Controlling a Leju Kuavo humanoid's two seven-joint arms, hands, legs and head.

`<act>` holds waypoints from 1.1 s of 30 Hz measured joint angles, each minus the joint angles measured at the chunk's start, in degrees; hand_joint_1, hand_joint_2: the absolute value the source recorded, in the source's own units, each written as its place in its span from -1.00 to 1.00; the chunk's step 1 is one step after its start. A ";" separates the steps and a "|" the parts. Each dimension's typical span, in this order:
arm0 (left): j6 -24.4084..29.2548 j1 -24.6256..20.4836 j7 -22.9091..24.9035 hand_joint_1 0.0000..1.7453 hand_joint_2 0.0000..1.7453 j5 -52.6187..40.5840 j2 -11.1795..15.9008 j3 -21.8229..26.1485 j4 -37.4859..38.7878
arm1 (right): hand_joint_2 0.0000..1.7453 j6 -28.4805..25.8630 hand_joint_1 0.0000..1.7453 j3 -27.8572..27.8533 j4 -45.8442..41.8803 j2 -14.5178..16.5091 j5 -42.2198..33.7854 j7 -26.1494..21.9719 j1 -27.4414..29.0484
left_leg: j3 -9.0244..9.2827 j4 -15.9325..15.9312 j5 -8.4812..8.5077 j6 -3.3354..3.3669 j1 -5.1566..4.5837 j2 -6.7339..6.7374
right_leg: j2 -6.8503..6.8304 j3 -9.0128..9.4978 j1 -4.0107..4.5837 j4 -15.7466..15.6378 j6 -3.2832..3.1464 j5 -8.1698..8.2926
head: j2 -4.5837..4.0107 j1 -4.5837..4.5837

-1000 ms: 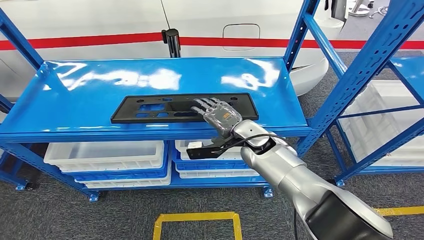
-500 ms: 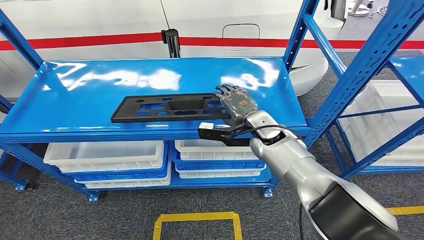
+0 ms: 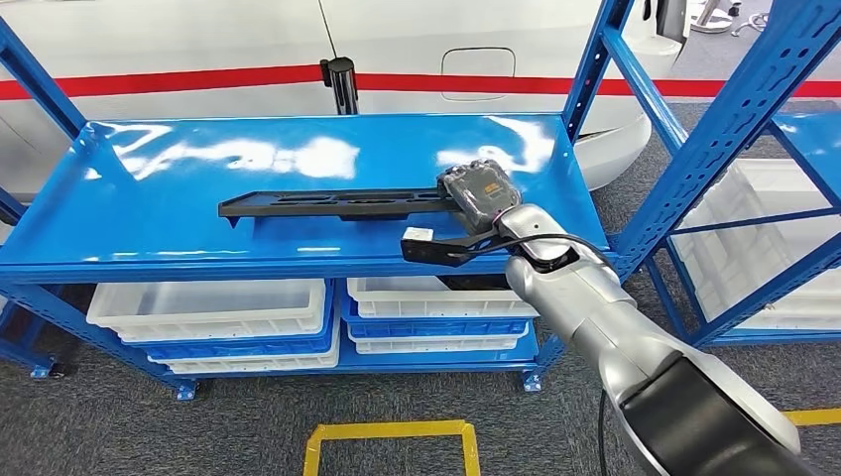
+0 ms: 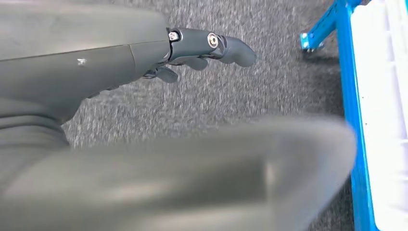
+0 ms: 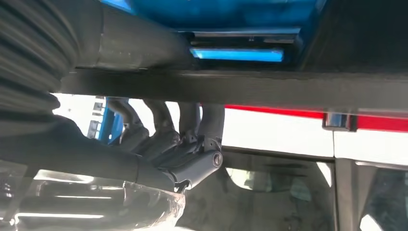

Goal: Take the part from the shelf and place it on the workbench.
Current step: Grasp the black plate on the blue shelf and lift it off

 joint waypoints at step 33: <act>-0.98 0.61 10.32 -1.00 1.00 -5.06 -0.11 -0.29 0.02 | 1.00 -3.27 1.00 -18.05 -43.86 -16.01 -5.74 -6.62 24.26 | -0.17 0.43 -0.05 0.37 -0.34 -0.25 | 0.01 -0.10 -1.10 -0.28 0.62 0.39 | 0.00 -0.03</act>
